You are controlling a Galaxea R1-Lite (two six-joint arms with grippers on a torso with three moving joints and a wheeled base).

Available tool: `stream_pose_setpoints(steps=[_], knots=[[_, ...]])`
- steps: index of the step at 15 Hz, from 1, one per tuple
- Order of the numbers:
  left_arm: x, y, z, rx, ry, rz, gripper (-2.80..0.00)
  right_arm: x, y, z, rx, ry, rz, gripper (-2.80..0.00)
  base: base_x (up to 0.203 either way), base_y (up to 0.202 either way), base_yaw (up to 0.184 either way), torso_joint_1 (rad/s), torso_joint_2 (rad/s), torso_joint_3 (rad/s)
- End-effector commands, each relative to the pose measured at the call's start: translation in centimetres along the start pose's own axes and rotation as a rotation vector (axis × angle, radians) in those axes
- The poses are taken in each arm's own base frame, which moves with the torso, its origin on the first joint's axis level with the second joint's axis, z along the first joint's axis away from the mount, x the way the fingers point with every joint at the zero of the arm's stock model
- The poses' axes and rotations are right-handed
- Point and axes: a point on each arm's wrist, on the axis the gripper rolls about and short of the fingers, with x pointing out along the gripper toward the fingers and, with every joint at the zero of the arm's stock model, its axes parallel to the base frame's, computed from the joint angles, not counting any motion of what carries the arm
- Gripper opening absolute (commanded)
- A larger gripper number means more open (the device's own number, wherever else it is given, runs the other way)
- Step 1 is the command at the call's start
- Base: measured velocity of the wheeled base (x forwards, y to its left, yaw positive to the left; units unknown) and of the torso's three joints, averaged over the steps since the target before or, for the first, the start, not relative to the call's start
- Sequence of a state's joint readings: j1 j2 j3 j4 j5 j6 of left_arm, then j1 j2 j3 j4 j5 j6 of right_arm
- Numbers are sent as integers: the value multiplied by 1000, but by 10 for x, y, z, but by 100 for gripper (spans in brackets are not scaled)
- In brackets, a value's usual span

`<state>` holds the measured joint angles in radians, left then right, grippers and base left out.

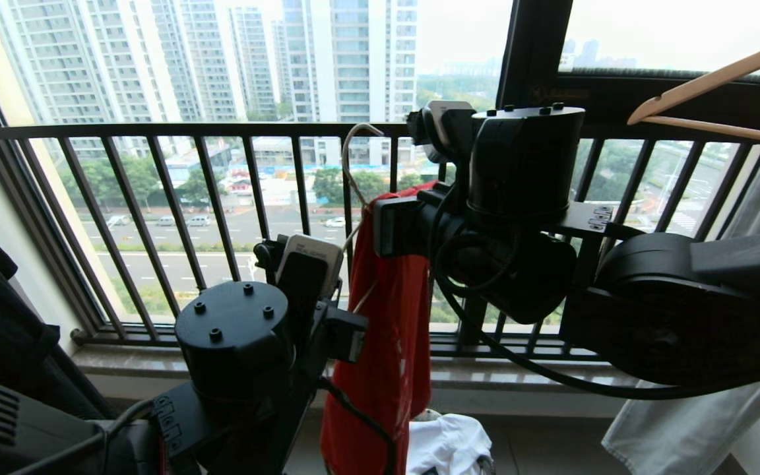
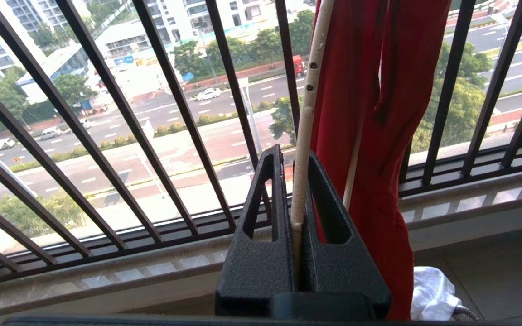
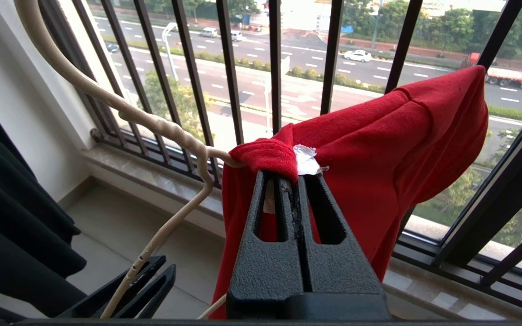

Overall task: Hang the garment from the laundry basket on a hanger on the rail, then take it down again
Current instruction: Hang the clothes on the clothes rack

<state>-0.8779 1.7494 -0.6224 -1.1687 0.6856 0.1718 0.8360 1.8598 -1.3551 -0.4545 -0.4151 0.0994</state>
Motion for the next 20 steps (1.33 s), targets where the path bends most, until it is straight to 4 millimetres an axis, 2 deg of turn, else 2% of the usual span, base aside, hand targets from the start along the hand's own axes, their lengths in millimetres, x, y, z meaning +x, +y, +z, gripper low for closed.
stream_pose_setpoints(steps=[1, 8, 13, 20], knots=[[9, -8, -10, -9, -16, 10, -280, 0, 0, 0, 4, -4, -3, -280, 0, 0, 0, 0, 0, 0], [18, -16, -18, -30, -43, 24, -280, -6, 6, 0, 0, -2, 12, -280, 0, 0, 0, 0, 0, 0], [28, -6, -5, -82, -121, 77, -280, -8, 9, -2, -12, 6, 10, -280, 0, 0, 0, 0, 0, 0], [30, -6, -5, -83, -122, 83, -280, -13, 14, -4, -16, 12, 28, -280, 0, 0, 0, 0, 0, 0]])
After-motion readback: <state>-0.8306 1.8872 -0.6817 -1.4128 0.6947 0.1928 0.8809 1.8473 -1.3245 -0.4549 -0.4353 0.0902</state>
